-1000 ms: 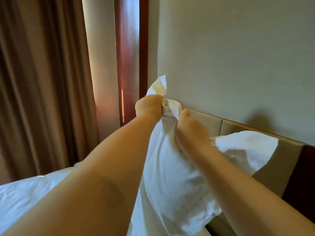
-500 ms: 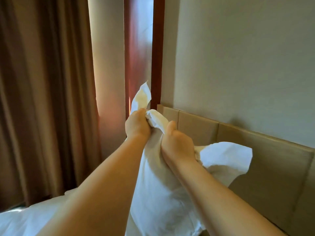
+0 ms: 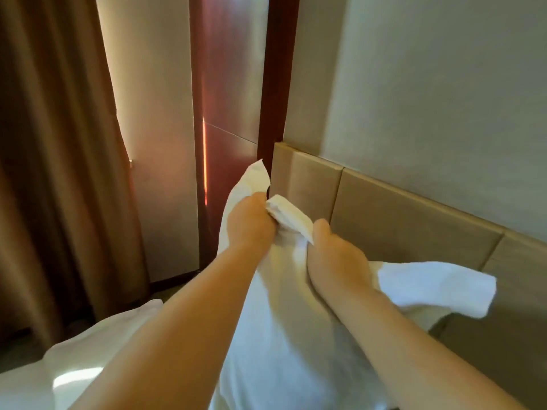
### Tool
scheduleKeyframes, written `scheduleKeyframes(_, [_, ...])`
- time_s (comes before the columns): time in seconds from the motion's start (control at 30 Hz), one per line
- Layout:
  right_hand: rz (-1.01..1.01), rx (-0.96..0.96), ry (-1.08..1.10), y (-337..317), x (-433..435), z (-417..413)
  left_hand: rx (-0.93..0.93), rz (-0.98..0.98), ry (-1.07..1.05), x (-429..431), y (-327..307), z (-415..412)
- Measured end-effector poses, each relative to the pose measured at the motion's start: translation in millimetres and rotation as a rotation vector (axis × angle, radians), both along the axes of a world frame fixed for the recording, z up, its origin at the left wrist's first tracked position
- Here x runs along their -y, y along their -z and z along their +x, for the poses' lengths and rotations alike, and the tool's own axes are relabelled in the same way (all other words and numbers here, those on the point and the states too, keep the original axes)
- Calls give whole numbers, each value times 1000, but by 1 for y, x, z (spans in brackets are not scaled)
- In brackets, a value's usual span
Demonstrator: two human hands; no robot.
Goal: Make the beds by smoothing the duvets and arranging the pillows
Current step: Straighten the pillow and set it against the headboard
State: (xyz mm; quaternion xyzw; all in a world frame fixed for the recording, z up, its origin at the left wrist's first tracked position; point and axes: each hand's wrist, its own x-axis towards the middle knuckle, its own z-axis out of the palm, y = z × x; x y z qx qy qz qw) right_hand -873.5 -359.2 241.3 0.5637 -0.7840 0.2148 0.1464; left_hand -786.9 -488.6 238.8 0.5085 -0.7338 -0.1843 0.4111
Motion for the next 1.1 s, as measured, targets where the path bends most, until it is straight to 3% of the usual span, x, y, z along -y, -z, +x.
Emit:
scheduleKeyframes(0.1, [-96,-90,-17,-32,28,-12,-96,-70,4,27,-28,-9])
scheduleKeyframes(0.2, [-73,-55,13,-32,54,-18,-1,-121,-14,52,-25,-13])
scheduleKeyframes(0.4, [304,45,110,46,72,-39,283,78,154,70,57,-35])
scheduleKeyframes(0.53, [353,76,182,76,62,-69,415,131,246,78,109,-57])
scheduleKeyframes(0.63, [326,119,241,73,52,-98,665,-56,338,75,123,-76])
scheduleKeyframes(0.7, [318,105,246,70,48,-110,730,-170,432,68,121,-95])
scheduleKeyframes(0.87, [288,59,256,78,48,-127,757,-256,529,58,118,-148])
scheduleKeyframes(0.93, [388,2,283,84,45,-128,759,-284,476,58,115,-156])
scheduleKeyframes(1.03, [420,-182,317,87,42,-130,553,-129,335,64,114,-155])
scheduleKeyframes(1.1, [266,-276,318,91,42,-134,413,-41,300,67,114,-155])
